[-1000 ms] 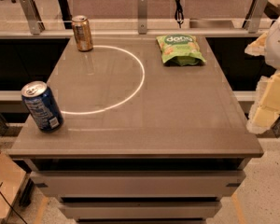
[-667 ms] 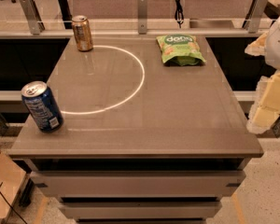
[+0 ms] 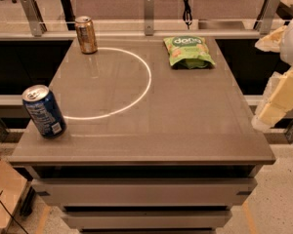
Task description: Move green rice chip bag near pepsi can
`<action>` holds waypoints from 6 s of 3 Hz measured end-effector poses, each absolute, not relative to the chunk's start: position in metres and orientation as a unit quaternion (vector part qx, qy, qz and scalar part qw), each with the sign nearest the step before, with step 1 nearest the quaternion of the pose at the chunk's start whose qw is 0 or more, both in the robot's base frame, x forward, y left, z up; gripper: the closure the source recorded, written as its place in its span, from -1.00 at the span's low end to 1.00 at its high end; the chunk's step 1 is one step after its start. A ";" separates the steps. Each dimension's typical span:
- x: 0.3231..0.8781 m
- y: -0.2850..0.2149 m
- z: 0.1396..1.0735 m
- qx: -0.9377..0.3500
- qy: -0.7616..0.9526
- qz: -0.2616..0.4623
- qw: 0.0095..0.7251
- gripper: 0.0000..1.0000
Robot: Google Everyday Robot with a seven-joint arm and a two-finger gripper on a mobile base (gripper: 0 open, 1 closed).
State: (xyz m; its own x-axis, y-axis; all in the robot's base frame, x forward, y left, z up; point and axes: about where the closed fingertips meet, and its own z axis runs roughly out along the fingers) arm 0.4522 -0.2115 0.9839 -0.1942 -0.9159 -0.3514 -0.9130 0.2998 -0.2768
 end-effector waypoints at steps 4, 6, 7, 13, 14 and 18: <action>0.521 -0.205 0.985 -0.534 0.749 0.087 0.383 -1.00; 0.587 -0.191 0.977 -0.490 0.742 0.124 0.439 -1.00; 0.624 -0.191 0.966 -0.452 0.748 0.150 0.463 -1.00; 0.780 -0.193 0.894 -0.340 0.746 0.147 0.554 -1.00; 0.798 -0.195 0.877 -0.327 0.750 0.140 0.558 -1.00; 0.824 -0.192 0.845 -0.314 0.770 0.141 0.538 -0.16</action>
Offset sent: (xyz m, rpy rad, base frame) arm 0.0946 -0.0201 0.0065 0.4438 -0.1891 -0.0386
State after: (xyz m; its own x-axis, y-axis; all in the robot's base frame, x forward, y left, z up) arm 0.8237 -0.1917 0.8446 -0.2242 -0.3309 -0.9167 -0.6344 0.7636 -0.1205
